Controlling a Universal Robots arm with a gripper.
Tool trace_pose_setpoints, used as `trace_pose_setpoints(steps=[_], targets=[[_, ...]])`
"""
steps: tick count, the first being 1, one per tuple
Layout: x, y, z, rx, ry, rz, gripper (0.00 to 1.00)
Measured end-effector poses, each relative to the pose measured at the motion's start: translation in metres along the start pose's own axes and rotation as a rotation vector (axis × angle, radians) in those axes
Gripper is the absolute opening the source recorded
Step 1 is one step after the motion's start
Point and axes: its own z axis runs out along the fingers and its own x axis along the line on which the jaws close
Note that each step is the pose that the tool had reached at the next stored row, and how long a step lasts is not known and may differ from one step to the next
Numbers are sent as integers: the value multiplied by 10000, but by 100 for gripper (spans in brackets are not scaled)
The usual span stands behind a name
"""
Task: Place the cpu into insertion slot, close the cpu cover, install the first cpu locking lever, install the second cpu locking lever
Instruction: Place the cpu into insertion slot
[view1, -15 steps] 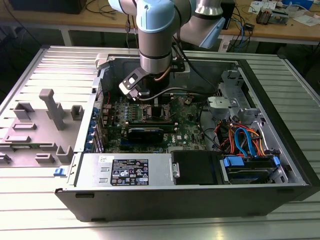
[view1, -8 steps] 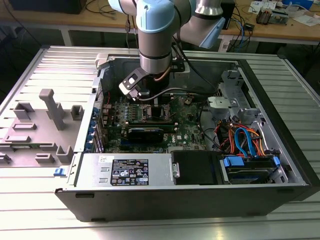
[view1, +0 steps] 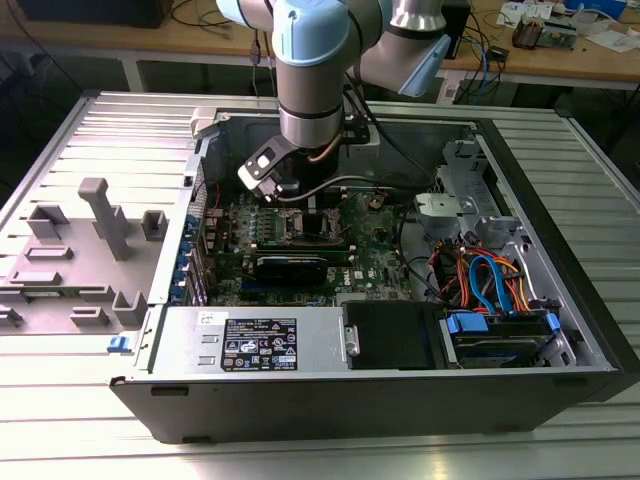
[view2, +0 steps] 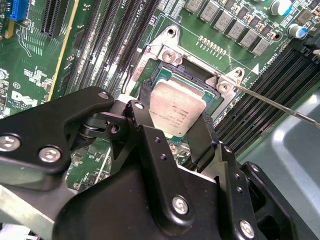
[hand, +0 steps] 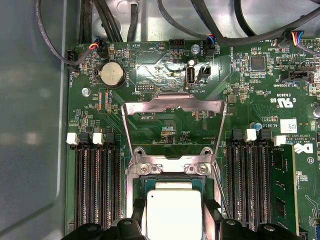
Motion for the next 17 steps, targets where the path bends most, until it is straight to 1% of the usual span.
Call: trace_pose_setpoints(steps=[2,3,11,14,17], targets=[[0,0,1,0,1,0,55],[0,0,1,0,1,0,62],[0,0,1,0,0,0,62],[1,1,-27,7,1,2,62],[2,5,-72,28,0,2,62]])
